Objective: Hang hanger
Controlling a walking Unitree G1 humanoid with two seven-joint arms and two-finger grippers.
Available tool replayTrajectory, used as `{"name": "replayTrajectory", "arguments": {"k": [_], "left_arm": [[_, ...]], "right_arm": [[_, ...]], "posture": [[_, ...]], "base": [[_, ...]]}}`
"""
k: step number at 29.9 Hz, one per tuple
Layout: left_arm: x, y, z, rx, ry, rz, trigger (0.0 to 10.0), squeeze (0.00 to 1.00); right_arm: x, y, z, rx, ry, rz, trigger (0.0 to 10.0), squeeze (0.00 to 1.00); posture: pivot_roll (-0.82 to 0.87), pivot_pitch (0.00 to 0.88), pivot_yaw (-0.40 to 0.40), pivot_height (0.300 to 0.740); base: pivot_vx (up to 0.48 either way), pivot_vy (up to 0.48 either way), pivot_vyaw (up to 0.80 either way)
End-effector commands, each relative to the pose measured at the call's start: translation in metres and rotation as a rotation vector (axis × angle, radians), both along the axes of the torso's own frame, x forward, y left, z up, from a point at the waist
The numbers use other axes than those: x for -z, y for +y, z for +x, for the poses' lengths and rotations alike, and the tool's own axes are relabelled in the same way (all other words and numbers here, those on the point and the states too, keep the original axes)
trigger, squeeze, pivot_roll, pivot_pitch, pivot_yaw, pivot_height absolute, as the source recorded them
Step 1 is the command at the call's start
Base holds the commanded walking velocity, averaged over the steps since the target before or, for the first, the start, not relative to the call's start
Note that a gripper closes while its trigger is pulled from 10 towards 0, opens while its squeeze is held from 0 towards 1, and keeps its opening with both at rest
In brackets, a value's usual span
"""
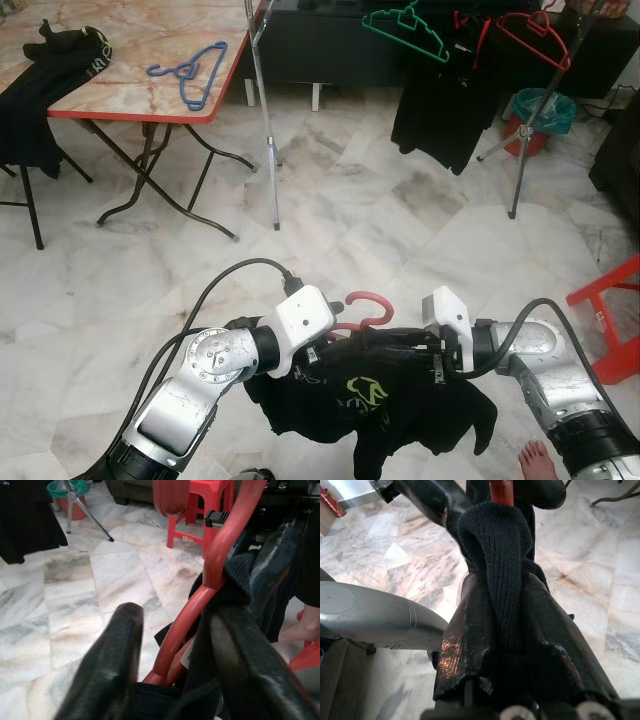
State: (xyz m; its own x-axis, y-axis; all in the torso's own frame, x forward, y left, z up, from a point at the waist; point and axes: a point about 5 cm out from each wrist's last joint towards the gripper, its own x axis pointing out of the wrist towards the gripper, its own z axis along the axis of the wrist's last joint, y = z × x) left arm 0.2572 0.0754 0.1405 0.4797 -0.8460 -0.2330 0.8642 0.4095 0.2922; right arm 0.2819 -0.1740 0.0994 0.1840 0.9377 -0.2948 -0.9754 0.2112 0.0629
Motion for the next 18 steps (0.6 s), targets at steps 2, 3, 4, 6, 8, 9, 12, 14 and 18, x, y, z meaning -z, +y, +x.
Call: {"name": "replayTrajectory", "arguments": {"k": [2, 3, 4, 6, 8, 9, 12, 14, 18], "left_arm": [[-0.002, 0.002, 0.003, -0.016, -0.016, -0.002, 0.0, 0.00], [-0.002, 0.002, 0.003, -0.013, -0.014, -0.002, 0.0, 0.00], [-0.001, 0.003, 0.002, -0.008, -0.010, -0.003, 0.0, 0.00], [-0.001, 0.003, 0.000, 0.003, -0.001, 0.000, 0.0, 0.00], [0.000, 0.002, -0.001, 0.010, 0.007, -0.001, 0.0, 0.00], [0.001, 0.002, -0.002, 0.024, 0.019, 0.000, 0.0, 0.00], [0.003, 0.000, -0.007, 0.061, 0.046, 0.000, 0.0, 0.00], [0.004, -0.001, -0.010, 0.085, 0.063, 0.002, 0.0, 0.00], [0.005, -0.002, -0.012, 0.105, 0.079, 0.004, 0.0, 0.00]], "right_arm": [[-0.009, 0.005, 0.002, -0.038, -0.046, 0.007, 10.0, 0.00], [-0.009, 0.005, 0.002, -0.038, -0.046, 0.006, 10.0, 0.00], [-0.009, 0.005, 0.002, -0.039, -0.046, 0.007, 10.0, 0.00], [-0.009, 0.005, 0.002, -0.039, -0.046, 0.008, 10.0, 0.00], [-0.009, 0.005, 0.002, -0.038, -0.047, 0.008, 10.0, 0.00], [-0.009, 0.006, 0.003, -0.038, -0.048, 0.008, 10.0, 0.00], [-0.009, 0.006, 0.003, -0.040, -0.048, 0.009, 10.0, 0.00], [-0.009, 0.006, 0.003, -0.041, -0.048, 0.009, 10.0, 0.00], [-0.010, 0.007, 0.004, -0.044, -0.051, 0.009, 10.0, 0.00]], "posture": [[0.06, 0.105, -0.034, 0.740], [0.06, 0.105, -0.034, 0.740], [0.06, 0.105, -0.034, 0.740], [0.06, 0.106, -0.033, 0.740], [0.06, 0.106, -0.034, 0.740], [0.06, 0.106, -0.034, 0.740], [0.06, 0.104, -0.034, 0.740], [0.06, 0.103, -0.034, 0.740], [0.06, 0.104, -0.033, 0.740]], "base": [[0.000, 0.000, 0.00], [0.000, 0.000, 0.00], [0.000, 0.000, 0.00], [0.000, 0.000, 0.00], [0.000, 0.000, 0.00], [0.000, 0.000, 0.00], [0.000, 0.000, 0.00], [0.000, 0.000, 0.00], [0.000, 0.000, 0.00]]}}
